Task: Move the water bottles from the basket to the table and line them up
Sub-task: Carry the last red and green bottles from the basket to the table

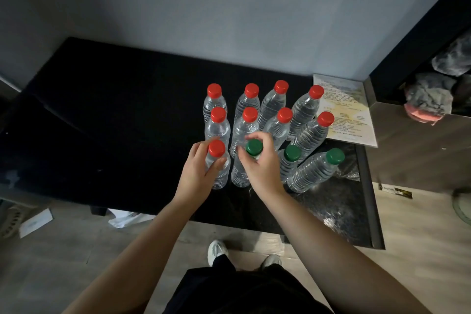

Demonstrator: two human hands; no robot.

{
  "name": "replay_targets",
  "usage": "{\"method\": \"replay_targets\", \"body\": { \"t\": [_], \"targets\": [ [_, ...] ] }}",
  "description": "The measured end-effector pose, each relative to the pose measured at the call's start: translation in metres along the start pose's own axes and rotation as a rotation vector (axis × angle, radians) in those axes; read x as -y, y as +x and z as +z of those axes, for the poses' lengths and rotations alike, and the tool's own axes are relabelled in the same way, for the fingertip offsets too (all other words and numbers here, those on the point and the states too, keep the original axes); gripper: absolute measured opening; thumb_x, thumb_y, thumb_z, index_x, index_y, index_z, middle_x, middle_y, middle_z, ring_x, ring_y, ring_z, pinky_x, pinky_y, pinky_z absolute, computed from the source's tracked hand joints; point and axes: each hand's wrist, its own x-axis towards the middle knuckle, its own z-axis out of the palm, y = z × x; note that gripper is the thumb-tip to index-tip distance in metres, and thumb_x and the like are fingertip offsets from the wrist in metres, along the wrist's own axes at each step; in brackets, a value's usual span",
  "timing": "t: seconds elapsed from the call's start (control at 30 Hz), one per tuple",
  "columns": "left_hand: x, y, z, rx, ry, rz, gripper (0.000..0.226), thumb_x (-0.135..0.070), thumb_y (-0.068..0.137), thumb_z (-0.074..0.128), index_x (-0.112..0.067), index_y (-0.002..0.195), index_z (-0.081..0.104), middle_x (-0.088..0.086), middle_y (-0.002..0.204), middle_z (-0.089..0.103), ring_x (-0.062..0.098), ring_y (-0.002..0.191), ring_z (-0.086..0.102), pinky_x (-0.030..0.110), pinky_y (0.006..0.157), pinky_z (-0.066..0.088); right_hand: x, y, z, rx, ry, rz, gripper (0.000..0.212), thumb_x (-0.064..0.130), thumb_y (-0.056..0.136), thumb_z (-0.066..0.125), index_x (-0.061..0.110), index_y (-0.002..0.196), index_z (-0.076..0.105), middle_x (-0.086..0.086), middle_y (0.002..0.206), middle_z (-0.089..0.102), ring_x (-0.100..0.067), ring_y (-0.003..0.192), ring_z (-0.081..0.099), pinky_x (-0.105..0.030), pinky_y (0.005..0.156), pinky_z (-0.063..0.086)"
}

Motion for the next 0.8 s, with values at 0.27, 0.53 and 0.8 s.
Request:
{"method": "replay_targets", "body": {
  "t": [0.27, 0.53, 0.8],
  "targets": [
    [-0.03, 0.016, -0.021, -0.087, 0.086, 0.128, 0.051, -0.028, 0.089, 0.063, -0.028, 0.136, 0.043, -0.015, 0.127, 0.045, -0.018, 0.113, 0.04, -0.002, 0.088, 0.032, 0.042, 0.019, -0.033, 0.043, -0.033, -0.187, 0.033, 0.014, 0.088, 0.065, 0.012, 0.118, 0.053, 0.005, 0.117, 0.058, -0.005, 0.117, 0.053, -0.014, 0.102, 0.035],
    [-0.084, 0.077, -0.023, -0.009, 0.407, 0.273, 0.056, -0.043, 0.09, 0.058, -0.022, 0.14, 0.042, -0.003, 0.135, 0.047, 0.011, 0.12, 0.047, 0.032, 0.098, 0.043, 0.046, 0.077, -0.106, 0.065, -0.635, -0.199, 0.039, 0.024, 0.089, 0.062, 0.017, 0.124, 0.049, -0.001, 0.125, 0.047, -0.009, 0.104, 0.051, -0.01, 0.09, 0.039],
    [-0.115, 0.149, 0.022, 0.203, 0.714, 0.335, 0.061, -0.048, 0.092, 0.051, -0.018, 0.143, 0.037, 0.004, 0.14, 0.046, 0.022, 0.129, 0.043, 0.044, 0.106, 0.037, 0.015, 0.131, -0.165, 0.148, -0.808, 0.016, 0.045, 0.031, 0.09, 0.062, 0.022, 0.13, 0.044, -0.006, 0.131, 0.047, -0.025, 0.117, 0.05, -0.038, 0.096, 0.045]
  ]
}}
